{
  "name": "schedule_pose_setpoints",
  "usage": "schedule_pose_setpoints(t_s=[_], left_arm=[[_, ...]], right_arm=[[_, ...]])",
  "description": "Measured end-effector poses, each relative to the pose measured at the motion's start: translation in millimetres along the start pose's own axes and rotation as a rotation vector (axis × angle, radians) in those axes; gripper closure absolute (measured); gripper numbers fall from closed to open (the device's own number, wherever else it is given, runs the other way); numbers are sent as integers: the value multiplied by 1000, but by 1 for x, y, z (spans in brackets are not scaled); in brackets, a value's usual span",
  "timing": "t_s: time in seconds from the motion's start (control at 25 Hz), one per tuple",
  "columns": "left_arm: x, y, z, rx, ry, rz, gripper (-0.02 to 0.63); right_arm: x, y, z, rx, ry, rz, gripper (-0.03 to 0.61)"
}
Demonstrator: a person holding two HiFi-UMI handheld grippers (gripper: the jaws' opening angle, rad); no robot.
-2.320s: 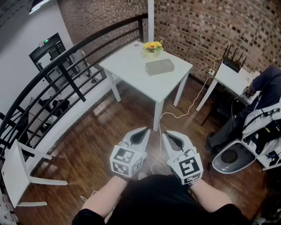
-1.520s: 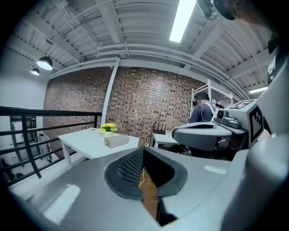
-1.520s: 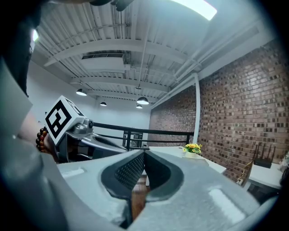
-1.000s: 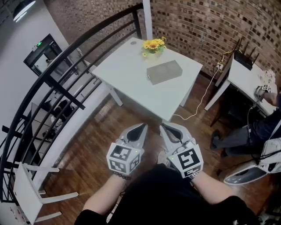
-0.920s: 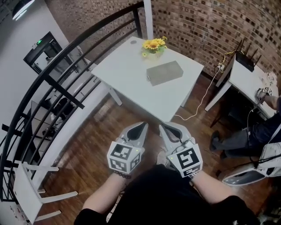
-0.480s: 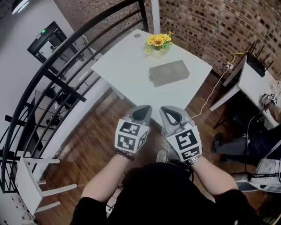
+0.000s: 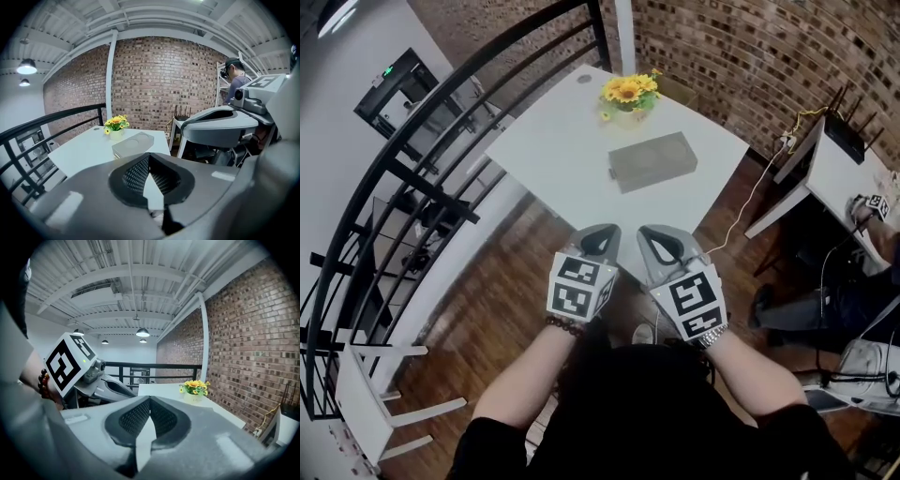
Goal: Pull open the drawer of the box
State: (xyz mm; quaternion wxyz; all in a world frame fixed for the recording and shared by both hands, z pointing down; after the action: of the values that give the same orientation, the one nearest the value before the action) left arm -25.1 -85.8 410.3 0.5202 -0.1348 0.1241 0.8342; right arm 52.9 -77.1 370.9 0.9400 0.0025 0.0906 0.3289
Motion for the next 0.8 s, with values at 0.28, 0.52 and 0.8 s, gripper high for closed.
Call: schedule_pose_setpoints(t_s=[0.28,0.52,0.8], left_arm=[[-21,19,4,-18,17,11,564],[-49,46,9,-3,39,37,537],[-88,84,22,52,88,70,511]], right_arm=[[-20,-13,5,-7,11,32,588],[-47,-32,13,-23,58,67,587],[-87,-53,26,-56,145,94,588]])
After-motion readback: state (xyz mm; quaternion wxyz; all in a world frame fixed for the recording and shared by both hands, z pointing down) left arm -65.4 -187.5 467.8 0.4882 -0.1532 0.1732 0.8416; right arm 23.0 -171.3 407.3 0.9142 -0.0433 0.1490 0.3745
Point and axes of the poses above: the fingertips, and each gripper's own axes: x backward along the fingers, y to its left, z out of its underside, the point moved 4 cm from there along x, backward along the fingers, and after that the axes turned 9 degrees about -y, right-handed, at the moved point
